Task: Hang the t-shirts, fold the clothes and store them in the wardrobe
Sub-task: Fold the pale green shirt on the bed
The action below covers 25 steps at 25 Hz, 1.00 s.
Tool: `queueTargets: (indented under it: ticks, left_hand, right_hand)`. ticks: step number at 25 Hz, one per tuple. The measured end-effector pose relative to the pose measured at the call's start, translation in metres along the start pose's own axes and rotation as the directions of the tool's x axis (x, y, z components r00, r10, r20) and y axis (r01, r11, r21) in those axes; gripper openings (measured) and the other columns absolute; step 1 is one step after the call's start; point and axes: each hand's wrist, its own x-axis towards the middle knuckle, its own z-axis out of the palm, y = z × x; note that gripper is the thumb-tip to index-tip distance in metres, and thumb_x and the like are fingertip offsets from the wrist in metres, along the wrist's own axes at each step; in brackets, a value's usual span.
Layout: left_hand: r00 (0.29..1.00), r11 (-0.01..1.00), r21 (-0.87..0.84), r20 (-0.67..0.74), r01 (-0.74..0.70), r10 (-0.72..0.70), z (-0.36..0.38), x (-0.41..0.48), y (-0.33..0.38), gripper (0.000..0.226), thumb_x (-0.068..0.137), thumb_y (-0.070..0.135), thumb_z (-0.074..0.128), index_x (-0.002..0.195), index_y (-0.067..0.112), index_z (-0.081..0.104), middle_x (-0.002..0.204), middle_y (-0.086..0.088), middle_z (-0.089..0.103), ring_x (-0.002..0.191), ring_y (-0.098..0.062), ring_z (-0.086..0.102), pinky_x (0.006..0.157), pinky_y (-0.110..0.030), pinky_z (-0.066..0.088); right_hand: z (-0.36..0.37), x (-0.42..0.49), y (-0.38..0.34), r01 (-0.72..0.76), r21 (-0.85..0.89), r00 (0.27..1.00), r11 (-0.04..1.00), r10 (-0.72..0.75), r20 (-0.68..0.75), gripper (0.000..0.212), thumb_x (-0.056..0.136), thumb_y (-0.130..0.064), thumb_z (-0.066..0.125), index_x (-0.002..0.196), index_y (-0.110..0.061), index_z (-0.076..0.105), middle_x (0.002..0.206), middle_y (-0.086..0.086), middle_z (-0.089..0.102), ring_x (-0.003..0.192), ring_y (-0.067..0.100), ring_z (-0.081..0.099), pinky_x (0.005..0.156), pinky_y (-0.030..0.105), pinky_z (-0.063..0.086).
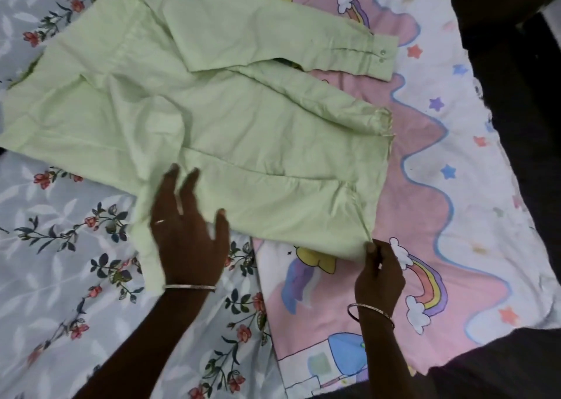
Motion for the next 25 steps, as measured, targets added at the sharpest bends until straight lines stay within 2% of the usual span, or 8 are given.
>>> queueTargets:
  ticks: [7, 10, 13, 15, 17, 20, 22, 25]
  left_hand:
    - [0.789, 0.889, 0.242, 0.585, -0.390, 0.187, 0.098, -0.075, 0.033, 0.082, 0.084, 0.063, 0.046, 0.153, 0.021, 0.035, 0.164, -0.008, 0.022, 0.149, -0.032, 0.025, 0.114, -0.064, 0.018]
    - [0.813, 0.851, 0.302, 0.539, -0.430, 0.220, 0.105, -0.080, 0.028, 0.083, 0.090, 0.059, 0.051, 0.158, 0.022, 0.020, 0.165, -0.008, 0.015, 0.152, -0.030, 0.016, 0.116, -0.066, 0.015]
    - [0.842, 0.838, 0.319, 0.470, -0.443, 0.266, 0.105, -0.081, 0.026, 0.077, 0.094, 0.028, 0.058, 0.159, 0.021, 0.017, 0.165, -0.011, 0.015, 0.152, -0.030, 0.016, 0.117, -0.061, 0.020]
    - [0.849, 0.809, 0.367, 0.449, -0.459, 0.278, 0.107, -0.079, 0.021, 0.083, 0.087, 0.003, 0.055, 0.159, 0.018, 0.016, 0.164, -0.014, 0.018, 0.151, -0.031, 0.021, 0.116, -0.059, 0.024]
    - [0.848, 0.782, 0.399, 0.440, -0.479, 0.295, 0.113, -0.075, 0.017, 0.084, 0.081, -0.008, 0.046, 0.158, 0.016, 0.020, 0.162, -0.016, 0.023, 0.148, -0.031, 0.027, 0.115, -0.057, 0.029]
    - [0.823, 0.785, 0.355, 0.468, -0.508, 0.321, 0.120, -0.071, 0.019, 0.070, 0.084, -0.007, 0.031, 0.152, 0.010, 0.036, 0.156, -0.014, 0.037, 0.142, -0.032, 0.040, 0.106, -0.055, 0.042]
    - [0.807, 0.826, 0.276, 0.502, -0.491, 0.312, 0.121, -0.070, 0.022, 0.069, 0.082, -0.007, 0.031, 0.148, 0.008, 0.043, 0.152, -0.012, 0.045, 0.137, -0.031, 0.047, 0.103, -0.054, 0.046]
    - [0.783, 0.885, 0.113, 0.525, -0.452, 0.333, 0.108, -0.068, 0.035, 0.078, 0.075, -0.003, 0.030, 0.151, 0.011, 0.037, 0.151, -0.011, 0.046, 0.138, -0.028, 0.047, 0.111, -0.049, 0.041]
  right_hand:
    - [-0.005, 0.009, 0.014, 0.128, -0.227, 0.983, 0.965, -0.092, 0.161, 0.018, 0.094, 0.002, 0.053, 0.105, -0.008, 0.063, 0.074, 0.009, 0.057, 0.075, 0.037, 0.059, 0.059, 0.031, 0.031]
    - [-0.005, 0.014, 0.011, 0.120, -0.265, 0.975, 0.957, -0.064, 0.213, 0.011, 0.101, -0.016, 0.050, 0.108, -0.013, 0.058, 0.083, 0.008, 0.065, 0.075, 0.037, 0.064, 0.058, 0.031, 0.033]
    - [-0.007, 0.019, 0.008, -0.248, 0.083, 0.926, 0.965, 0.211, 0.312, 0.027, 0.096, -0.046, 0.059, 0.110, -0.025, 0.053, 0.094, -0.003, 0.063, 0.083, 0.028, 0.066, 0.060, 0.042, 0.054]
    - [-0.009, 0.022, 0.003, -0.540, 0.283, 0.812, 0.792, 0.403, 0.422, 0.046, 0.084, -0.040, 0.078, 0.117, -0.024, 0.051, 0.099, -0.002, 0.061, 0.078, 0.022, 0.067, 0.057, 0.042, 0.060]
    - [-0.009, 0.031, 0.005, -0.642, 0.321, 0.742, 0.697, 0.457, 0.491, 0.058, 0.075, -0.023, 0.087, 0.121, -0.017, 0.051, 0.096, 0.003, 0.062, 0.069, 0.020, 0.065, 0.054, 0.035, 0.056]
    - [-0.008, 0.042, 0.011, -0.679, 0.263, 0.682, 0.685, 0.457, 0.571, 0.041, 0.077, -0.012, 0.085, 0.109, 0.001, 0.064, 0.075, 0.009, 0.065, 0.044, 0.016, 0.051, 0.046, 0.027, 0.044]
    - [-0.009, 0.042, 0.017, -0.620, 0.182, 0.711, 0.764, 0.448, 0.542, 0.029, 0.079, -0.019, 0.084, 0.097, 0.000, 0.071, 0.068, 0.008, 0.066, 0.042, 0.016, 0.051, 0.051, 0.029, 0.046]
    - [-0.010, 0.032, 0.018, -0.483, 0.020, 0.819, 0.875, 0.443, 0.363, 0.020, 0.082, -0.027, 0.081, 0.093, -0.012, 0.071, 0.083, 0.009, 0.073, 0.073, 0.029, 0.069, 0.077, 0.038, 0.053]
